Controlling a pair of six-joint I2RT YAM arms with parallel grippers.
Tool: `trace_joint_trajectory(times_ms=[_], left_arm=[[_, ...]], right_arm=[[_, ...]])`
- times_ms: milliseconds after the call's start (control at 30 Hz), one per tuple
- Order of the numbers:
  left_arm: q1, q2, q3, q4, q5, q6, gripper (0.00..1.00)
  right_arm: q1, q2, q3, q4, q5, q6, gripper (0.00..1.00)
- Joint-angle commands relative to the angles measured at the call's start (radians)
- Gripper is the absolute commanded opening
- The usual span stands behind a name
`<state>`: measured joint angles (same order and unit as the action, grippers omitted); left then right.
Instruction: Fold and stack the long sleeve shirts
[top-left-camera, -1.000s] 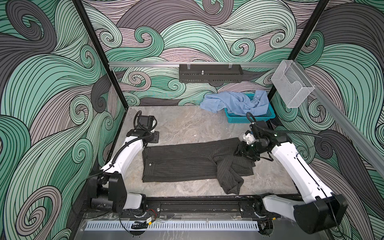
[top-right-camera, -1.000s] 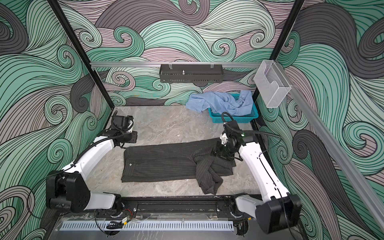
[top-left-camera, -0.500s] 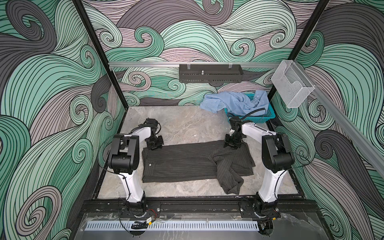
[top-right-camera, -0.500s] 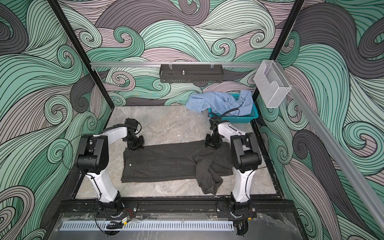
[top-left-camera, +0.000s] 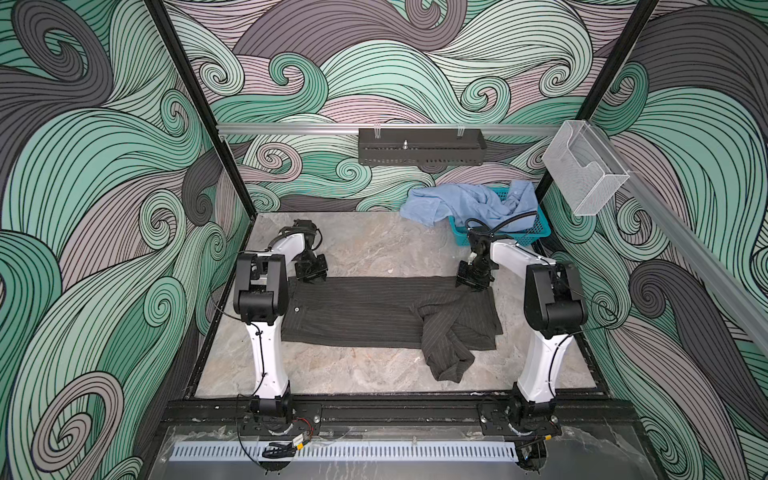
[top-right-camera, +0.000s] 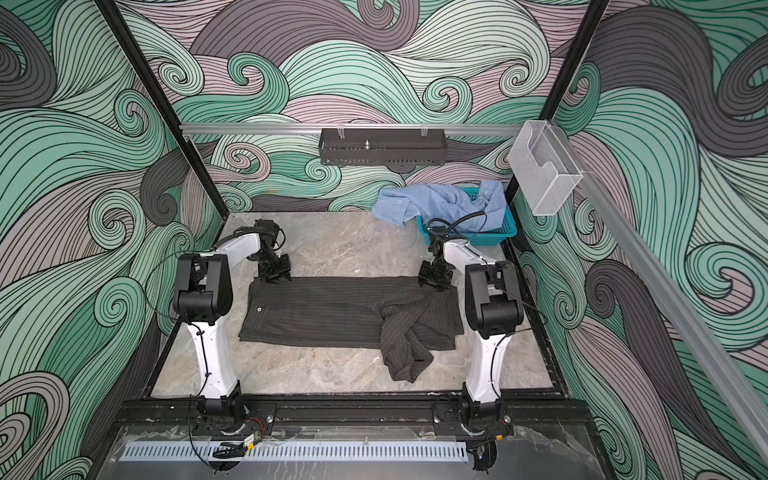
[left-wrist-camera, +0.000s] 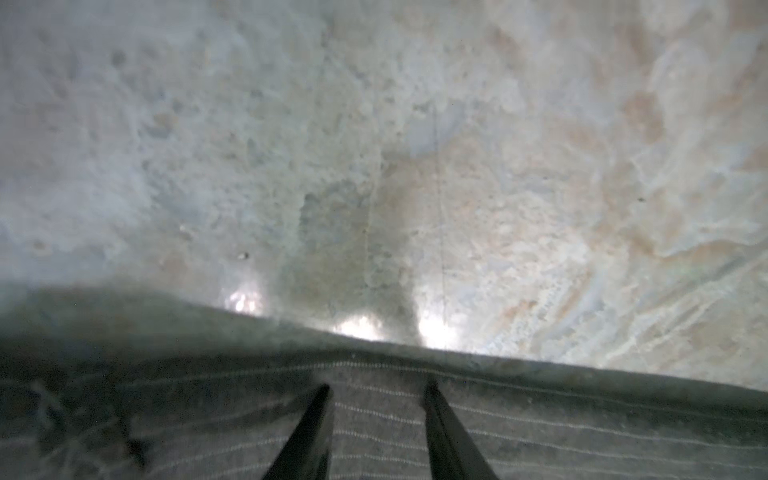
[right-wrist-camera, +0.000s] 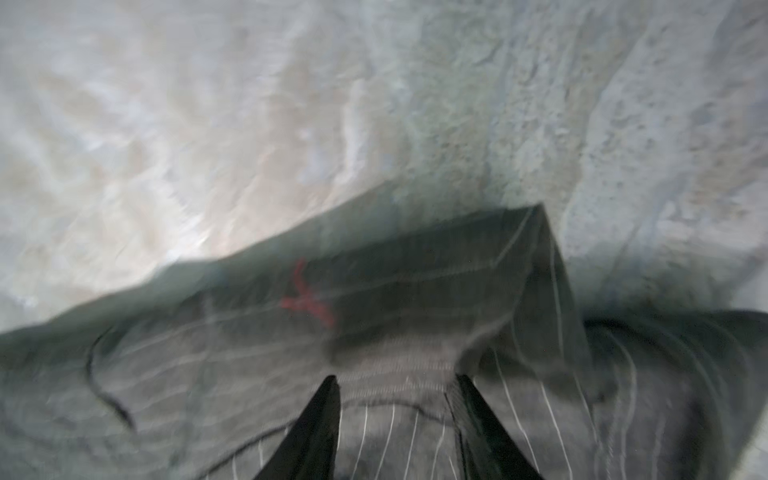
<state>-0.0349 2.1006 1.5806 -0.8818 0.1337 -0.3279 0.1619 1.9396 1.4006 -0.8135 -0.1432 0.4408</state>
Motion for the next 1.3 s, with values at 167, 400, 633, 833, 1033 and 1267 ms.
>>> trace_joint_trajectory(times_ms=[167,400,633,833,1033,1267], left_arm=[[-0.033,-0.506,-0.194,-0.049,-0.003,0.032,0.56],[-0.031,-0.828,-0.45,-0.038,0.013,-0.062,0.55],[-0.03,-1.026,-0.551,-0.008,0.014,-0.091,0.55],[-0.028,-1.073,-0.535,-0.051,-0.019,-0.066,0.55],[-0.028,-1.078,-0.531,-0.055,-0.017,-0.056,0.55],[-0.028,-1.07,-0.528,-0.058,-0.015,-0.032,0.55]], right_arm=[[0.276,-0.47,-0.134,-0.219,0.149,-0.032,0.56],[0.657,-0.569,-0.269,-0.283,0.217,0.122,0.5],[0.809,-0.455,-0.355,-0.196,0.202,0.245,0.57],[0.827,-0.312,-0.376,-0.116,0.178,0.27,0.62],[0.8,-0.246,-0.347,-0.102,0.199,0.247,0.48],[0.68,-0.49,-0.329,-0.093,0.029,0.151,0.0]])
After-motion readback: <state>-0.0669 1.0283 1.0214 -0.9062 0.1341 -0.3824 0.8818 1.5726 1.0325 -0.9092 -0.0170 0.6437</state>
